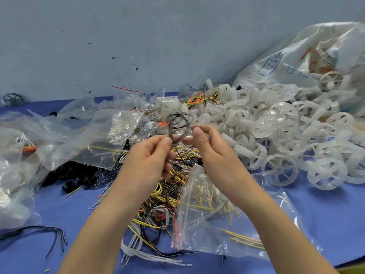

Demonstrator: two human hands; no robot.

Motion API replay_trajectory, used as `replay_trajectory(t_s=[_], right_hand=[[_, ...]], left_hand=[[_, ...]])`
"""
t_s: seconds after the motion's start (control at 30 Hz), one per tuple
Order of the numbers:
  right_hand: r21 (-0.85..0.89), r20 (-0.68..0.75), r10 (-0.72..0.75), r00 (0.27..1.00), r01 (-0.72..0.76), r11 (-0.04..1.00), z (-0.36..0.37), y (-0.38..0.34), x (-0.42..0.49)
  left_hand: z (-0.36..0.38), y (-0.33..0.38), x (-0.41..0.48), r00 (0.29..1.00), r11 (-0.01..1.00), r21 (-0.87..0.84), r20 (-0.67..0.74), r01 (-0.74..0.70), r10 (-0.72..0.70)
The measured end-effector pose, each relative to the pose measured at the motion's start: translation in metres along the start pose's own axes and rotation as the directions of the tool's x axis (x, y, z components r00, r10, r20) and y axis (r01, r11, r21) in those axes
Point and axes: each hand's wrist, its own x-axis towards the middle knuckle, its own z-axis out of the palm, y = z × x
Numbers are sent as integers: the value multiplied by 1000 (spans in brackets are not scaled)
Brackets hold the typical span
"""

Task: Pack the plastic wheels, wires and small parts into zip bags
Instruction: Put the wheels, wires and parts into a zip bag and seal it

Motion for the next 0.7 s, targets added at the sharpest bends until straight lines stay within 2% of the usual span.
replay_trajectory(t_s=[0.07, 0.13, 0.2, 0.27, 0.4, 0.57, 0.63, 0.7], right_hand=[[-122, 92, -43, 995, 54, 991, -8, 1, -3], [-336, 249, -108, 963, 190, 922, -11, 2, -6], [-510, 363, -142, 921, 324, 797, -9, 4, -8], [-576, 414, -157, 897, 391, 717, -8, 7, -10], [-592, 367, -210, 906, 402, 699, -10, 10, -14], [-590, 284, -311, 907, 422, 689, -8, 7, -17], [-584, 285, -320, 904, 428, 689, -7, 8, -17], [-585, 298, -328, 897, 443, 680, -6, 9, -16]], left_hand=[[-21, -3, 6, 999, 994, 107, -43, 12, -7], [-41, -4, 9, 997, 983, 169, -36, 71, -65], [-60, -3, 6, 988, 971, 200, 53, 133, -146], [-75, -1, 0, 949, 947, 272, 212, 173, -234], [-81, 0, -11, 836, 885, 426, 406, 185, -370], [-64, 2, -18, 684, 879, 453, 596, 148, -422], [-56, 4, -19, 661, 889, 439, 629, 132, -409], [-51, 7, -18, 671, 893, 435, 628, 117, -394]])
